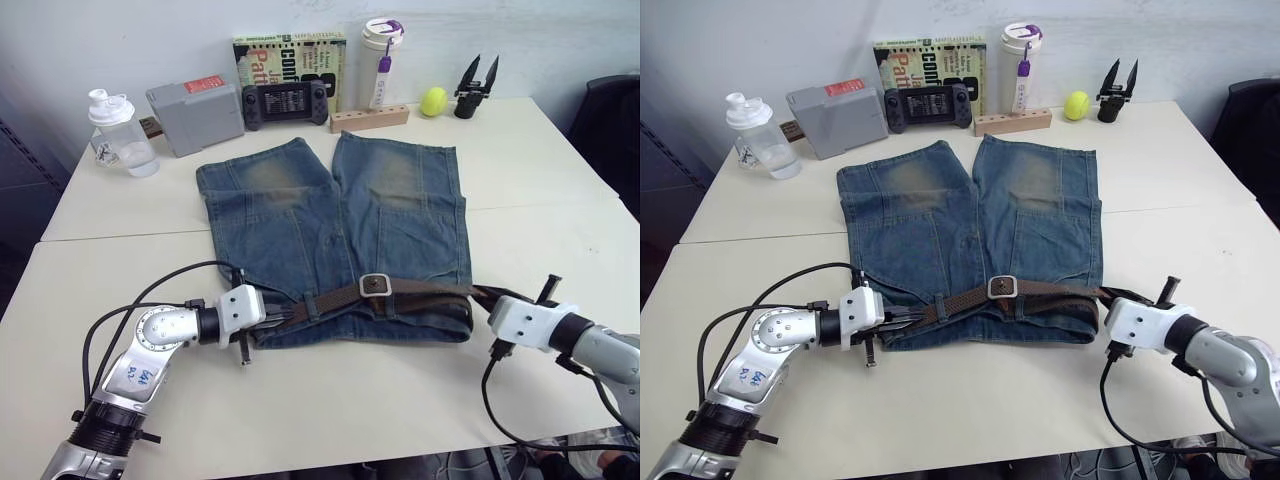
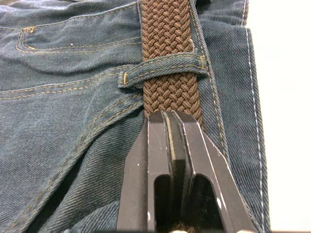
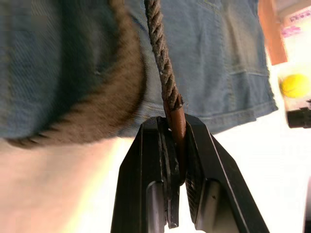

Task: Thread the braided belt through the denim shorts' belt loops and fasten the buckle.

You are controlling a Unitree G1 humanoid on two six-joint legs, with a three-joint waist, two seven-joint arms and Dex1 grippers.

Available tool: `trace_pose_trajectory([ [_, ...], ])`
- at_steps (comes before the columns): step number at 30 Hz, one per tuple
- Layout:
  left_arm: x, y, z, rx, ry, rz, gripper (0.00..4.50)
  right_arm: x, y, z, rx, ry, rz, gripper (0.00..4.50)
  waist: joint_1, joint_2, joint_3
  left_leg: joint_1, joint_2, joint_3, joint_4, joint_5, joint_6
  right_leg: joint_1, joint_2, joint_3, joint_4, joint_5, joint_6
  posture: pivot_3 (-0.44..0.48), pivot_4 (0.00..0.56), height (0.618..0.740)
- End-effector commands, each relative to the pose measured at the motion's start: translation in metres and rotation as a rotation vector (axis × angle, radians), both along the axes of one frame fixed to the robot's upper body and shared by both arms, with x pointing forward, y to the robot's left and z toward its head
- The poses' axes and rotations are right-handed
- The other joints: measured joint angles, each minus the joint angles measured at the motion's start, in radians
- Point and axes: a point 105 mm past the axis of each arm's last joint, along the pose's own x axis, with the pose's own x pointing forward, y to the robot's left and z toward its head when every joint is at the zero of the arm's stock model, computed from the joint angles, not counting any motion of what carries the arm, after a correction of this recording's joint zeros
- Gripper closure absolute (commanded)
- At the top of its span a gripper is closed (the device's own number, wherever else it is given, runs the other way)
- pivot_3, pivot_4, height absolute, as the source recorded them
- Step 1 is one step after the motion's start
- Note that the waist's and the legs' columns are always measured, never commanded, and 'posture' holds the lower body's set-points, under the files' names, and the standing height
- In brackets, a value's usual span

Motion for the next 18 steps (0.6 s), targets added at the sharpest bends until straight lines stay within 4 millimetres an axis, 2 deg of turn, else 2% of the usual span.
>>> trace_pose_trajectory([
  [1, -0.003, 0.024, -0.027, 0.096, 0.093, 0.068, 4.45, 0.006, 0.022, 0.000, 0.004, -0.020, 0.051, 4.50, -0.002, 0.000, 0.000, 0.000, 0.000, 0.000, 0.000, 0.000, 0.000, 0.000, 0.000, 0.000, 0.000, 0.000, 0.000, 0.000, 0.150, 0.720],
  [4, 0.000, 0.031, -0.021, 0.099, 0.076, 0.086, 4.45, 0.010, 0.039, -0.006, 0.022, 0.004, 0.082, 4.50, -0.010, 0.001, -0.001, 0.000, 0.001, 0.000, 0.000, 0.000, 0.000, 0.000, 0.000, 0.000, 0.001, 0.000, -0.001, 0.000, 0.150, 0.720],
  [8, 0.001, 0.038, -0.008, 0.077, 0.044, 0.111, 4.45, 0.016, 0.041, -0.015, 0.038, 0.051, 0.040, 4.50, -0.021, 0.001, -0.001, 0.000, 0.001, 0.000, -0.001, 0.000, 0.000, -0.001, 0.000, -0.001, 0.002, -0.001, -0.002, 0.000, 0.150, 0.720],
  [10, -0.002, 0.041, -0.001, 0.068, 0.037, 0.115, 4.50, 0.019, 0.038, -0.014, 0.049, 0.053, 0.006, 3.54, -0.025, 0.001, -0.001, 0.000, 0.001, 0.000, -0.001, 0.000, 0.000, -0.001, 0.001, -0.001, 0.002, -0.001, -0.002, 0.000, 0.150, 0.720],
  [11, -0.004, 0.043, 0.002, 0.062, 0.030, 0.119, 4.50, 0.019, 0.035, -0.013, 0.070, 0.062, -0.013, 3.31, -0.025, 0.001, -0.001, 0.000, 0.002, 0.000, -0.001, 0.000, -0.001, -0.001, 0.001, -0.001, 0.002, -0.001, -0.002, 0.000, 0.150, 0.720],
  [12, -0.006, 0.044, 0.004, 0.059, 0.027, 0.122, 4.50, 0.020, 0.034, -0.012, 0.083, 0.069, -0.023, 2.79, -0.026, 0.001, -0.001, 0.000, 0.002, 0.000, -0.001, 0.000, -0.001, -0.002, 0.001, -0.001, 0.002, -0.001, -0.002, 0.000, 0.150, 0.720],
  [13, -0.008, 0.044, 0.008, 0.048, 0.023, 0.125, 4.50, 0.020, 0.032, -0.009, 0.095, 0.071, -0.029, 2.46, -0.025, 0.001, -0.001, 0.000, 0.002, 0.000, -0.001, 0.000, -0.001, -0.002, 0.001, -0.001, 0.002, -0.001, -0.002, 0.000, 0.150, 0.720],
  [16, -0.014, 0.044, 0.016, 0.011, 0.016, 0.134, 4.50, 0.020, 0.028, 0.005, 0.118, 0.049, -0.040, 0.96, -0.024, 0.001, -0.001, 0.000, 0.002, 0.000, -0.001, 0.000, -0.001, -0.002, 0.000, -0.001, 0.002, -0.001, -0.002, 0.000, 0.150, 0.720],
  [18, -0.017, 0.044, 0.026, -0.035, 0.008, 0.142, 4.50, 0.012, 0.033, 0.020, 0.165, 0.053, 0.024, 0.03, -0.021, 0.001, 0.000, -0.001, 0.002, -0.001, -0.001, 0.000, -0.001, -0.002, 0.000, -0.001, 0.002, -0.001, -0.002, 0.000, 0.150, 0.720],
])
